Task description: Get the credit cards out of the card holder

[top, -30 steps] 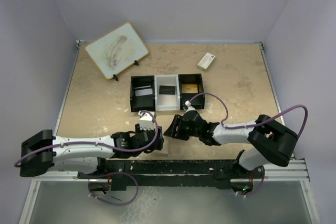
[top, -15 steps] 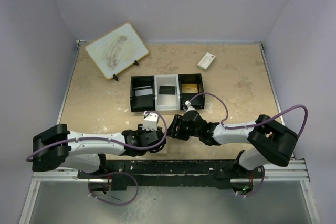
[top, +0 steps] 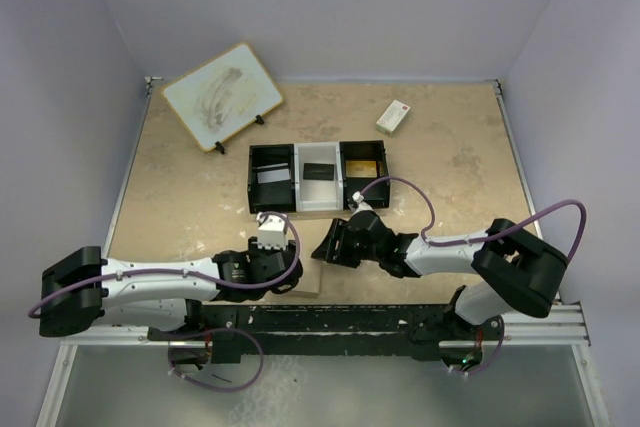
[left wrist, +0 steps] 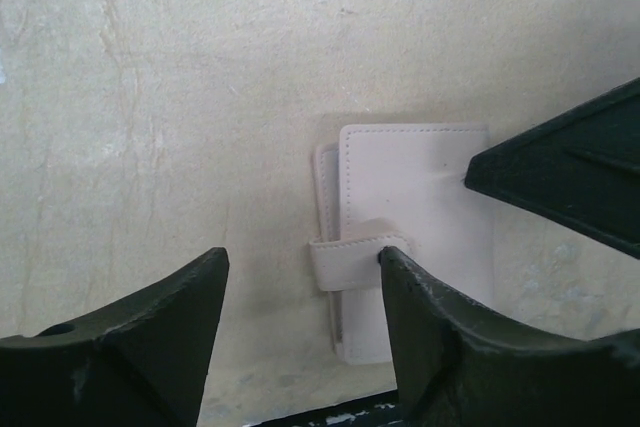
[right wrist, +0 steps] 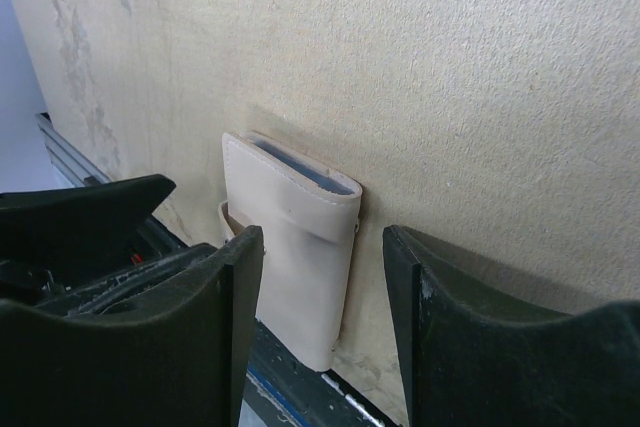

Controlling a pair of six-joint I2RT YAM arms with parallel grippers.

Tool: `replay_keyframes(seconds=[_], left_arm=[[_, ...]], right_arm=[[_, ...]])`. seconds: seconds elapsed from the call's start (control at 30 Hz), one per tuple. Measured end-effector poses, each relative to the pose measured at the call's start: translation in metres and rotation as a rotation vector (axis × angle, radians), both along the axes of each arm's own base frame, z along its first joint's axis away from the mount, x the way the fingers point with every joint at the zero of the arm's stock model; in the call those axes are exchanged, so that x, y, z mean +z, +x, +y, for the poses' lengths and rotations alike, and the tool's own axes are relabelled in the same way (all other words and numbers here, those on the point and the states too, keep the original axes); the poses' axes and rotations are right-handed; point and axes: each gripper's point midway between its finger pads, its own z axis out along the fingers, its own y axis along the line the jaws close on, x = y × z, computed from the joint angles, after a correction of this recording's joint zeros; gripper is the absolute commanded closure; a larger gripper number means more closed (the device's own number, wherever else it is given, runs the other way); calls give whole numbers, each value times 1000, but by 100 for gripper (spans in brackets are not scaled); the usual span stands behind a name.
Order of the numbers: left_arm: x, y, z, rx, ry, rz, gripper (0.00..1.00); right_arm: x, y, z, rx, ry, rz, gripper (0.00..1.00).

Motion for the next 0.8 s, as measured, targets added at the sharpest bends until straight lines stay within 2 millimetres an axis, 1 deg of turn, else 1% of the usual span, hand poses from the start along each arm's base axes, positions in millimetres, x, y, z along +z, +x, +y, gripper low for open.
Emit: replay_keyframes(seconds=[0.07,0.13,0.23,0.3,0.33,0.5,0.6,0.7,0.77,0.8], left_arm=[[2,1,-7,-4,-33,-2,34],[8,2,-18,-11,-94,-10,32],[19,3,-34,-27,-186,-20,32],[20,4,-39,-32,-203,-24,32],[17,4,-40,-32,-189,-20,33],[-17,3,-33,-26,14,40,43],[-16,4,-38,-22,34,41,49],[-13,3,-32,-19,50,40,55],[-8,3,-28,-16,46,32,60],[-5,3,-26,-14,40,28,61]], right_arm=[[0,0,0,-1,0,0,45],[0,0,0,0,0,0,45],[0,0,0,0,0,0,45],[0,0,0,0,0,0,45],[0,0,0,0,1,0,45],[0,0,0,0,1,0,45],[0,0,0,0,1,0,45],[0,0,0,-1,1,0,45],[0,0,0,-1,1,0,45],[0,0,0,-1,1,0,45]])
